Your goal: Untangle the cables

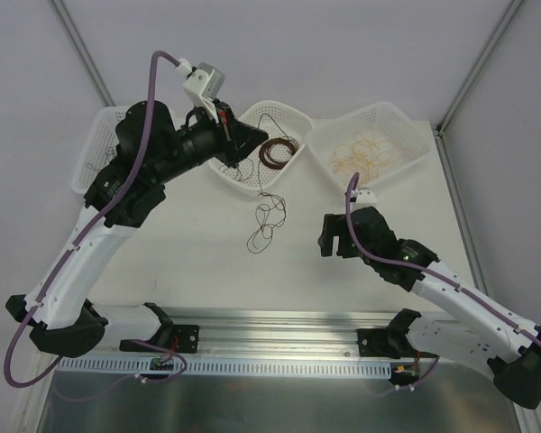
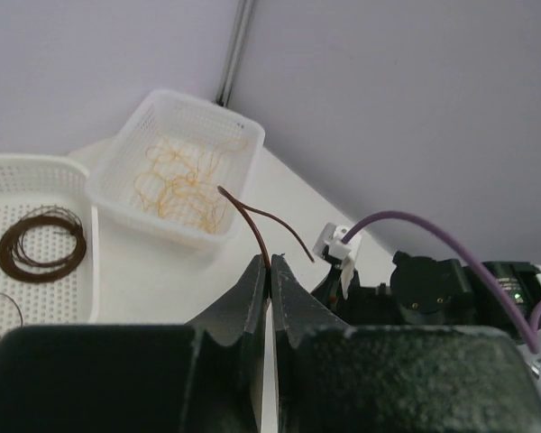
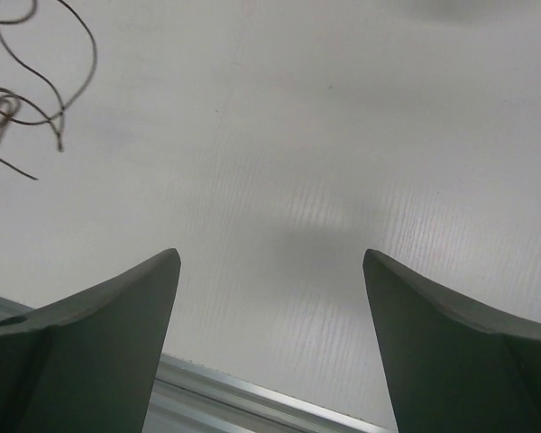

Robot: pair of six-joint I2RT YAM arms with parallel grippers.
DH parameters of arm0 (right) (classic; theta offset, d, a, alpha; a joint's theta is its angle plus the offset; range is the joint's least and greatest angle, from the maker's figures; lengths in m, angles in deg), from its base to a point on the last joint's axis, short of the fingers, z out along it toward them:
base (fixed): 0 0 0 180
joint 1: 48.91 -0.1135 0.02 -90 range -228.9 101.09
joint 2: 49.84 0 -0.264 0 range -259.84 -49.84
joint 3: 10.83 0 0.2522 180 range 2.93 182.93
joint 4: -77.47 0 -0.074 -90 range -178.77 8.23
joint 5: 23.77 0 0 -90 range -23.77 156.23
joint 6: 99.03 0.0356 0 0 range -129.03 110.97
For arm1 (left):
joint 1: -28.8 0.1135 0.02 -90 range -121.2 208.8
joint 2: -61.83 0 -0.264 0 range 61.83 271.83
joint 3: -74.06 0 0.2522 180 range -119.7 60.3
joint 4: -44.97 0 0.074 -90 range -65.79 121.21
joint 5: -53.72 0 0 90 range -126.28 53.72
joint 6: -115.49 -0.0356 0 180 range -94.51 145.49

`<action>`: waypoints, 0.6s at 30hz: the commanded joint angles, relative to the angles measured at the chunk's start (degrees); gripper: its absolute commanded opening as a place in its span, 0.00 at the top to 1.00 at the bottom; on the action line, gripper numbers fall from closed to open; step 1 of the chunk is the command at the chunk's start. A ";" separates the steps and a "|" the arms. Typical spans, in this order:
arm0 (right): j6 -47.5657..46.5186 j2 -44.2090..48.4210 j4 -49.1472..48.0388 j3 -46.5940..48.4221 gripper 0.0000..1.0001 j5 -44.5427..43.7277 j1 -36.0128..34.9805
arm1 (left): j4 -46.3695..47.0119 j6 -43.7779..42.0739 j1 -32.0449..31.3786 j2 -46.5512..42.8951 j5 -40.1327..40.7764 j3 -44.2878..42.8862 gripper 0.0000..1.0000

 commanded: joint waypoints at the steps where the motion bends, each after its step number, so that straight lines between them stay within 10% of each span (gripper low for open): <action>1: -1.08 1.34 -0.66 -0.35 0.13 -0.64 -0.27 | -1.25 -2.35 -0.40 2.69 -1.74 -6.90 1.00; 18: -2.75 -7.44 -24.74 0.79 0.17 25.20 -0.27 | 0.33 8.82 -0.92 5.68 -4.64 -4.29 1.00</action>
